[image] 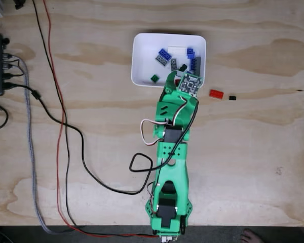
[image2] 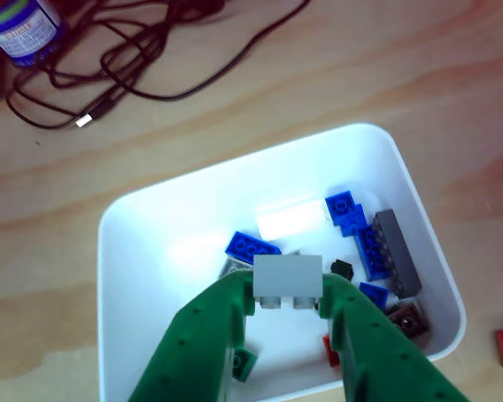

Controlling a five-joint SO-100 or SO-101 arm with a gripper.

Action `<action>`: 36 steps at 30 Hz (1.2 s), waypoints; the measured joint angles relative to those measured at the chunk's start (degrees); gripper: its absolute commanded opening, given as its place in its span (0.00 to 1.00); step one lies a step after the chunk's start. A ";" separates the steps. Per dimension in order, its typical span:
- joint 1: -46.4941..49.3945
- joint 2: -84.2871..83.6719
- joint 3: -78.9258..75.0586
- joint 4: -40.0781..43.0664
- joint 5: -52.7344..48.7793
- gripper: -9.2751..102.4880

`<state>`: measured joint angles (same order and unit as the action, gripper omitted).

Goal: Put all lego bricks in the bin.

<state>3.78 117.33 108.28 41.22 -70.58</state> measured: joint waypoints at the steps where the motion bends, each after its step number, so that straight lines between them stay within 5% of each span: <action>1: 0.18 -2.64 -0.62 -0.35 -0.79 0.11; 7: 2.64 -14.68 -1.05 -6.94 -3.78 0.32; 10: 3.25 -14.59 -1.05 -7.65 -1.93 0.34; 16: 2.02 -3.25 5.27 -1.41 3.69 0.31; 20: 1.05 9.40 11.07 11.87 4.22 0.30; 23: 3.69 19.51 26.63 15.12 0.18 0.29; 27: 10.99 19.78 45.97 2.72 -8.00 0.30; 36: 19.86 2.11 49.48 -38.14 -15.29 0.30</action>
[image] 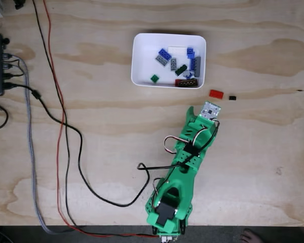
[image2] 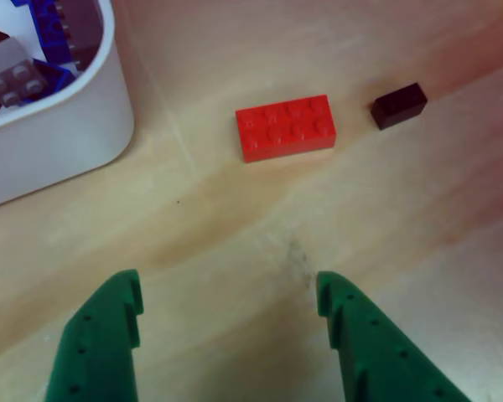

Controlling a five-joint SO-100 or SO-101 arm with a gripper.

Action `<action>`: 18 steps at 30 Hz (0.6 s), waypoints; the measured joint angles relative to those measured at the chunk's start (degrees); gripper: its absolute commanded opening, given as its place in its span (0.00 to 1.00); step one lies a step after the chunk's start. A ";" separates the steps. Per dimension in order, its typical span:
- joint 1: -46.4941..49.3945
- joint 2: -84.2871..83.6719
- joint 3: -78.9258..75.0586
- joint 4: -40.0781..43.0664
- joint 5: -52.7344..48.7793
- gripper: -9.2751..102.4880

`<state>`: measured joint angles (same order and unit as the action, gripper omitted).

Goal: Put all lego bricks in the bin.

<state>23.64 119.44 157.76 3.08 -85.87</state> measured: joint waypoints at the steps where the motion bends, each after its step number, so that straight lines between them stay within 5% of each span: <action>1: 0.44 -1.32 0.00 -2.29 -0.53 0.30; 9: 3.08 -15.82 -0.97 -15.03 -2.11 0.30; 18: 4.04 -30.76 -14.06 -16.88 -1.58 0.29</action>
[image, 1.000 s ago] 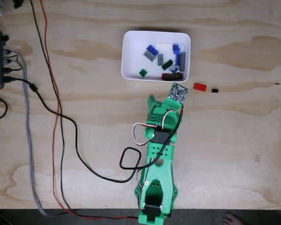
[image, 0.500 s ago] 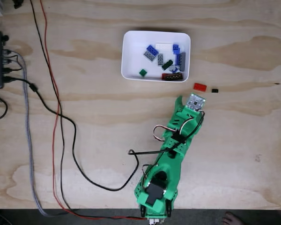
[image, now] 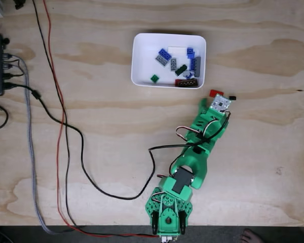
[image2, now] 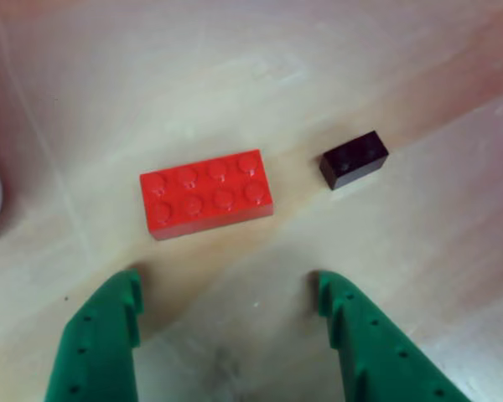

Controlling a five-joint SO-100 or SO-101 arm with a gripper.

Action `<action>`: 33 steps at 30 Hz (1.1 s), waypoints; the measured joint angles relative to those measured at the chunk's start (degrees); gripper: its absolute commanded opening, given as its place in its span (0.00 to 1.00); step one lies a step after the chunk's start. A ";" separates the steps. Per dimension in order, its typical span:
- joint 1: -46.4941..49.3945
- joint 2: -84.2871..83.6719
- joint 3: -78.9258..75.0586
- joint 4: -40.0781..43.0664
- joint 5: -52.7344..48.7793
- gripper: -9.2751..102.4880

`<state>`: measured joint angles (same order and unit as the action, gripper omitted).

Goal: Put all lego bricks in the bin.

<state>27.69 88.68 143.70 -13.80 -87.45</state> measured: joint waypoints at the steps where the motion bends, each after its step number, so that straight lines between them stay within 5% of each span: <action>1: 0.00 -0.97 -1.14 0.00 0.26 0.29; 10: 0.00 -5.10 -6.50 0.88 0.44 0.29; 22: -2.20 -5.89 -8.35 2.90 0.44 0.08; 33: -6.42 24.61 -1.67 27.60 7.38 0.08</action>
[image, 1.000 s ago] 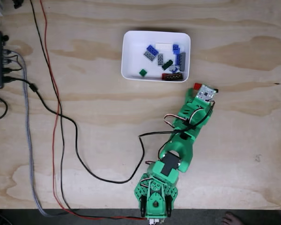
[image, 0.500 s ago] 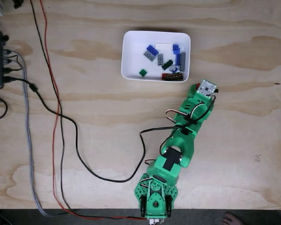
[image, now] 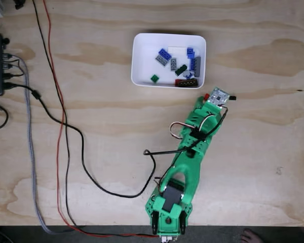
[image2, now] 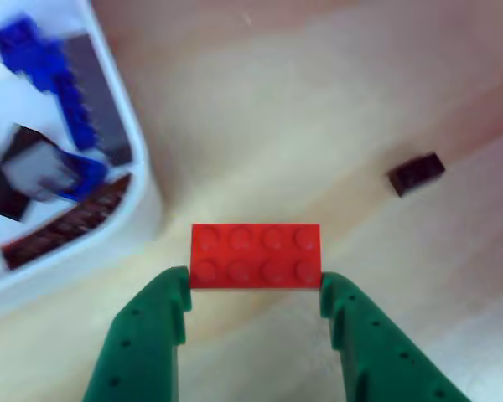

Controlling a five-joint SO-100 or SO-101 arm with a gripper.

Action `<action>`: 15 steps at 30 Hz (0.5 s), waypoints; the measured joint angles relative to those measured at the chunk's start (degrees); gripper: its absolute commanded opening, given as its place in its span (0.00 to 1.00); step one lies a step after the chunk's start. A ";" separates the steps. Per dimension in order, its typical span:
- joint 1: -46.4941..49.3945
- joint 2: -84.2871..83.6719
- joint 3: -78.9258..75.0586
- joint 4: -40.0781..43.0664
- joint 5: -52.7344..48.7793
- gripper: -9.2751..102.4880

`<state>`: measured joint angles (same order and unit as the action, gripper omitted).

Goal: Put all lego bricks in the bin.

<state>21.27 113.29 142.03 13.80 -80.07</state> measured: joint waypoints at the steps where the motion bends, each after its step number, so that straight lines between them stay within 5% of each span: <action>1: -1.32 4.92 -0.09 3.08 0.88 0.08; 8: -12.57 11.60 -14.41 24.08 10.11 0.08; 15: -16.08 -1.58 -31.82 26.89 12.57 0.18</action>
<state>5.19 111.71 110.21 40.69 -67.50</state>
